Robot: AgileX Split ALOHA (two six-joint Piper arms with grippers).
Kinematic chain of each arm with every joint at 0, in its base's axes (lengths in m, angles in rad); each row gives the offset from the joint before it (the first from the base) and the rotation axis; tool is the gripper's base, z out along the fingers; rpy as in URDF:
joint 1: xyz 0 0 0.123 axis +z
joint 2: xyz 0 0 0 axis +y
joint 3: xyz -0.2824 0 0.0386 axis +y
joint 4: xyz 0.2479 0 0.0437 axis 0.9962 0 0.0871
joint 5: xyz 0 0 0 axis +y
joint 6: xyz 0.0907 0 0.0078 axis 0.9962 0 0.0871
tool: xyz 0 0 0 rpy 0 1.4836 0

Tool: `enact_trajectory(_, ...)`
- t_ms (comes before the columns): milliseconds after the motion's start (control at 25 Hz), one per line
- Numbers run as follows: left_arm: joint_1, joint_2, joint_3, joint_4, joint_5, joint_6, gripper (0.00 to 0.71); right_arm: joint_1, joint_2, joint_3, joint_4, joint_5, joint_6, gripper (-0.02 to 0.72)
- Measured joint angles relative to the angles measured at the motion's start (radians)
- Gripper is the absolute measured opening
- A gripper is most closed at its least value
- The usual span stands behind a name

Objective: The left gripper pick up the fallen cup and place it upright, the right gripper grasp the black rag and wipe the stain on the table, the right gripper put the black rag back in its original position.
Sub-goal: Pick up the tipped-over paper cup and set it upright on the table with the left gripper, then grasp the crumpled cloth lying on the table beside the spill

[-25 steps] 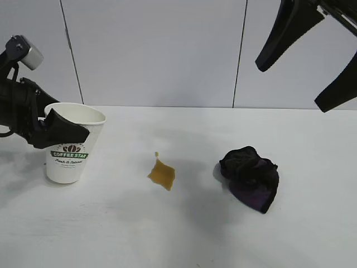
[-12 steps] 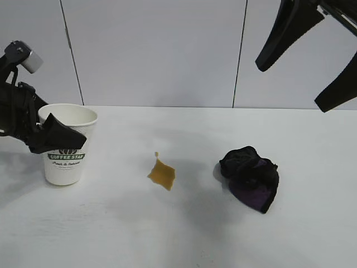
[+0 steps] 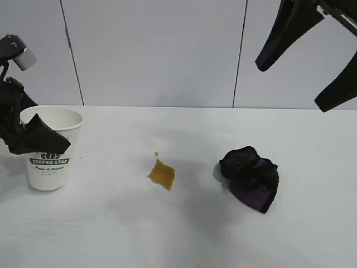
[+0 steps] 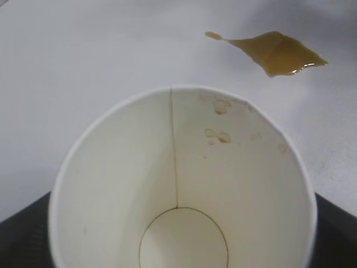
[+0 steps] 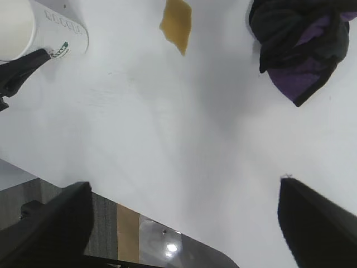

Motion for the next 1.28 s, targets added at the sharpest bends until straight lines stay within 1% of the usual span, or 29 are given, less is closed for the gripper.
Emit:
enact_trajectory(240,0.0,0.0,0.0,-0.005,-0.011,-0.008,0.635,0.0,0.0,0.0,0.0,0.0,-0.001,0.622)
enact_trajectory(440,0.0,0.0,0.0,0.002,-0.02,-0.014,0.667,0.0,0.0,0.0,0.0,0.0,-0.015,0.622)
enact_trajectory(560,0.0,0.0,0.0,0.01,-0.036,-0.048,0.68,0.0,0.0,0.0,0.0,0.0,-0.02,0.622)
enact_trajectory(640,0.0,0.0,0.0,0.038,-0.051,-0.078,0.685,0.0,0.0,0.0,0.0,0.0,-0.02,0.622)
enact_trajectory(920,0.0,0.0,0.0,0.205,-0.056,-0.225,0.687,0.0,0.0,0.0,0.001,-0.001,-0.02,0.622)
enact_trajectory(1000,0.0,0.0,0.0,0.276,-0.056,-0.298,0.687,0.0,0.0,0.0,0.001,-0.001,-0.02,0.622)
enact_trajectory(1080,0.0,0.0,0.0,0.369,-0.054,-0.392,0.687,0.0,0.0,0.0,0.001,-0.001,-0.02,0.622)
enact_trajectory(1200,0.0,-0.002,0.0,0.559,-0.053,-0.59,0.687,0.0,0.0,0.0,0.001,-0.001,-0.02,0.622)
enact_trajectory(1280,0.0,-0.017,0.0,0.703,-0.057,-0.777,0.687,0.0,0.0,0.0,0.001,-0.001,-0.02,0.622)
